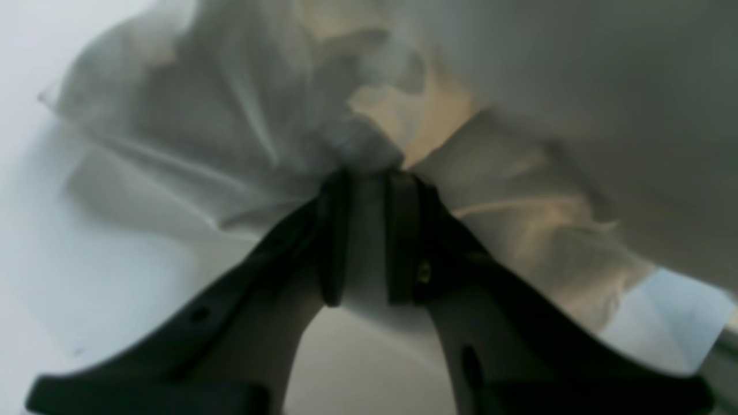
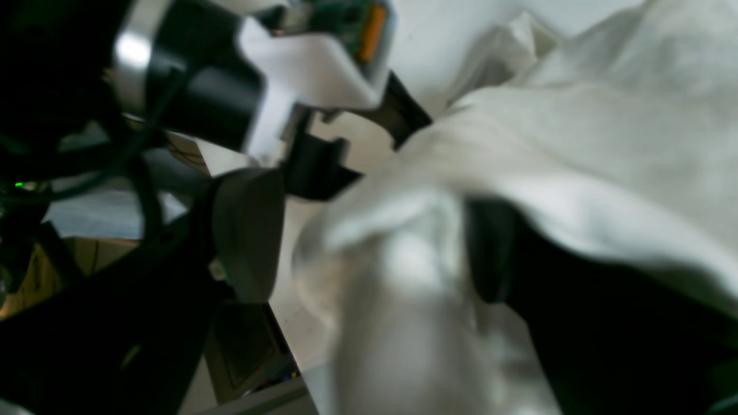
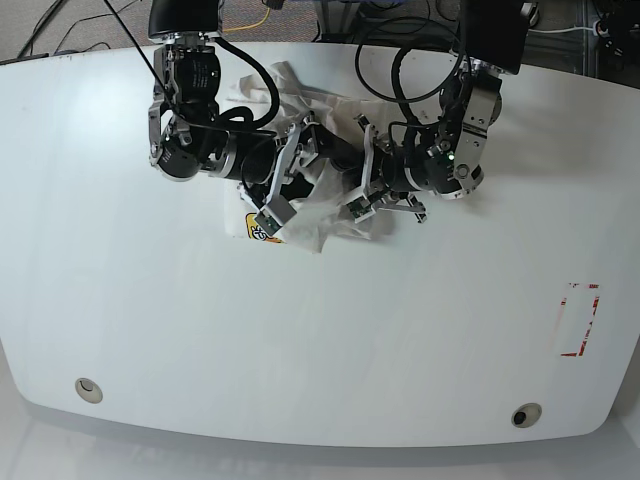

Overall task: Layout the t-shirt on the table in an organized manner, then fold the t-shirt properly
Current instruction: 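Fold the shirt end held by the left gripper over toward the right gripper, then release the shirt with both grippers and lift them away, then grasp the bunched shirt fold with the left gripper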

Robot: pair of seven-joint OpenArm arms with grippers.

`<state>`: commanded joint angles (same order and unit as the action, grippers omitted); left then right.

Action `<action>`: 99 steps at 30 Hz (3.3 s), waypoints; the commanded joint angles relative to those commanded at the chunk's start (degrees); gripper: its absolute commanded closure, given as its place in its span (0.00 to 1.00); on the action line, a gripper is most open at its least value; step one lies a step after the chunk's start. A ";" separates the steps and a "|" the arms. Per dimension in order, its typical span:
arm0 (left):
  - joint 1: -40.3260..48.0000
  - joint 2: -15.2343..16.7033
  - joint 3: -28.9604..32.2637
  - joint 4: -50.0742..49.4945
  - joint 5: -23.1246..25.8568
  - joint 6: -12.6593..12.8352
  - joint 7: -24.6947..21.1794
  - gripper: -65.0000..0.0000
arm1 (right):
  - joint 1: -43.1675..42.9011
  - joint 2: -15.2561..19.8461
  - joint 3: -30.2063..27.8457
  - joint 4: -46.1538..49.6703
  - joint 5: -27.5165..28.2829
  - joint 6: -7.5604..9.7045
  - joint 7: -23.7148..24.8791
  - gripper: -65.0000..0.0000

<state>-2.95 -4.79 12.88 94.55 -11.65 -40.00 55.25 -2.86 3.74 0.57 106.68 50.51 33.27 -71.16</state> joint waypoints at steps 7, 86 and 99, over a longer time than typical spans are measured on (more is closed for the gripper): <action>-2.02 -0.35 -6.68 3.52 0.00 0.00 0.00 0.86 | 0.00 1.49 -0.18 1.41 0.00 0.00 -0.09 0.29; -0.35 3.25 -15.65 15.47 -21.36 0.00 5.54 0.86 | 7.30 16.44 -4.31 -3.78 -17.32 6.73 13.80 0.98; 8.53 3.87 -3.96 14.95 -24.09 0.00 5.54 0.85 | 6.77 18.29 -1.05 -4.22 -21.01 6.73 17.58 0.98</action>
<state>5.58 -0.92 8.92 109.49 -35.74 -40.00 60.79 3.91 22.02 -0.48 102.46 29.49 40.00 -53.58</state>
